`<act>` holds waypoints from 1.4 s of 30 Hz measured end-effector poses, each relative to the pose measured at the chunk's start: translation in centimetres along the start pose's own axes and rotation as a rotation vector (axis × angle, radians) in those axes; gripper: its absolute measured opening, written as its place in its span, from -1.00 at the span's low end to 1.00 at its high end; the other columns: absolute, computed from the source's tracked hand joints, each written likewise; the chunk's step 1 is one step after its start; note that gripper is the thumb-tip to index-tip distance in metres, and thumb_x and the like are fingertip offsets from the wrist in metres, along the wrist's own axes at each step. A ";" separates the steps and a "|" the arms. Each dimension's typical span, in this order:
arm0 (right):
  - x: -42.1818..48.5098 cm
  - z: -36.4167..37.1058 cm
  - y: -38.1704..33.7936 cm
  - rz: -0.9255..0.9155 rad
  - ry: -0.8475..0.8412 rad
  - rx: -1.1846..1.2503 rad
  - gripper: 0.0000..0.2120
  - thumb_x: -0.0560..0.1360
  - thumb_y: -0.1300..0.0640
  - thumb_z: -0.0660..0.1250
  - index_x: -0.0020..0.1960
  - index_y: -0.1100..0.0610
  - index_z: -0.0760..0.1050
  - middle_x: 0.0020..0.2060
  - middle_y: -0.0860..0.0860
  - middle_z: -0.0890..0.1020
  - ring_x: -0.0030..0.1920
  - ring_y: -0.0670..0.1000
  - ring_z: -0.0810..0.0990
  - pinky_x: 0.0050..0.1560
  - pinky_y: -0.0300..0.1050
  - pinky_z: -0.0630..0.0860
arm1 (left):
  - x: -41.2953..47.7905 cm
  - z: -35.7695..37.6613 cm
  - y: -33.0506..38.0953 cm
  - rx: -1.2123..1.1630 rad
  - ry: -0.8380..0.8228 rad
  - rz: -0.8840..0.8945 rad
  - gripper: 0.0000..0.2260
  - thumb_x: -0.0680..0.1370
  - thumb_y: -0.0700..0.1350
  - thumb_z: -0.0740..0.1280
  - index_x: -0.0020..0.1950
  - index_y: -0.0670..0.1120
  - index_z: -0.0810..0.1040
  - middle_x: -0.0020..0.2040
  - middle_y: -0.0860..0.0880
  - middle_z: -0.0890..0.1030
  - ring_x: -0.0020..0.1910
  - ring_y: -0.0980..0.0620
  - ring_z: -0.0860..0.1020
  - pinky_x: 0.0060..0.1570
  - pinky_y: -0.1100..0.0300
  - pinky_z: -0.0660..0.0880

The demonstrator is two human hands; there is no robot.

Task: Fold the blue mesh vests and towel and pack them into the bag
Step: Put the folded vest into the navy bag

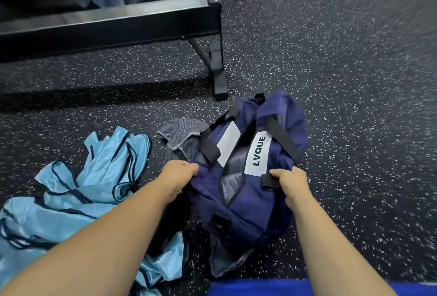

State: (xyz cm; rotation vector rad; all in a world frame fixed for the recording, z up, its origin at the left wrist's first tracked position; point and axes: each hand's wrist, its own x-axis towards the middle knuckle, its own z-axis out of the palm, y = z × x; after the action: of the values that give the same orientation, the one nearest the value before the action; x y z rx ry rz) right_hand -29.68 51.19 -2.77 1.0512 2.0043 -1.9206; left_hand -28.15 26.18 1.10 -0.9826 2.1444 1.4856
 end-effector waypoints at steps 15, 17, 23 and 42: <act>-8.4 -3.0 -12.3 -0.261 -0.071 -0.180 -0.77 0.38 0.37 0.46 -0.16 0.23 0.40 -0.22 0.12 0.43 -0.18 0.03 0.39 -0.17 -0.05 0.35 | -10.7 -6.7 4.7 -0.096 0.095 0.328 -0.79 0.48 -0.40 0.25 -0.24 -0.14 0.53 -0.33 -0.06 0.51 -0.29 0.01 0.41 -0.35 0.21 0.32; -10.4 -2.1 -14.6 -0.315 -0.117 -0.170 -0.80 0.38 0.38 0.45 -0.08 0.28 0.46 -0.20 0.13 0.44 -0.16 0.04 0.41 -0.15 -0.03 0.36 | -12.8 -9.2 5.9 -0.117 0.146 0.363 -0.79 0.48 -0.40 0.26 -0.26 -0.13 0.50 -0.33 -0.07 0.48 -0.31 0.03 0.37 -0.37 0.23 0.29; -17.6 2.8 -20.6 -0.462 -0.284 -0.205 -0.79 0.40 0.33 0.47 -0.12 0.35 0.43 -0.15 0.24 0.55 -0.10 0.07 0.47 -0.06 0.06 0.48 | -19.8 -18.9 8.0 -0.104 0.328 0.489 -0.76 0.48 -0.41 0.28 -0.28 -0.10 0.49 -0.34 -0.03 0.47 -0.31 0.04 0.37 -0.34 0.23 0.30; -56.9 20.2 -25.2 -0.763 -1.002 -0.218 -0.84 0.44 0.33 0.44 0.00 0.32 0.54 0.09 0.29 0.62 0.10 0.23 0.60 0.17 0.20 0.51 | -50.6 -47.6 -4.5 -0.235 1.077 0.486 -0.77 0.52 -0.40 0.26 -0.19 -0.09 0.49 -0.37 -0.02 0.46 -0.39 0.10 0.35 -0.43 0.30 0.29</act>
State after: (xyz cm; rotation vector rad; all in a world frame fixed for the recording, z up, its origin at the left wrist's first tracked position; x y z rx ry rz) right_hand -9.41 13.80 46.92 -0.7488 1.9400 -1.8119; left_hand 14.93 -1.11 48.43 -1.7166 3.1666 1.6403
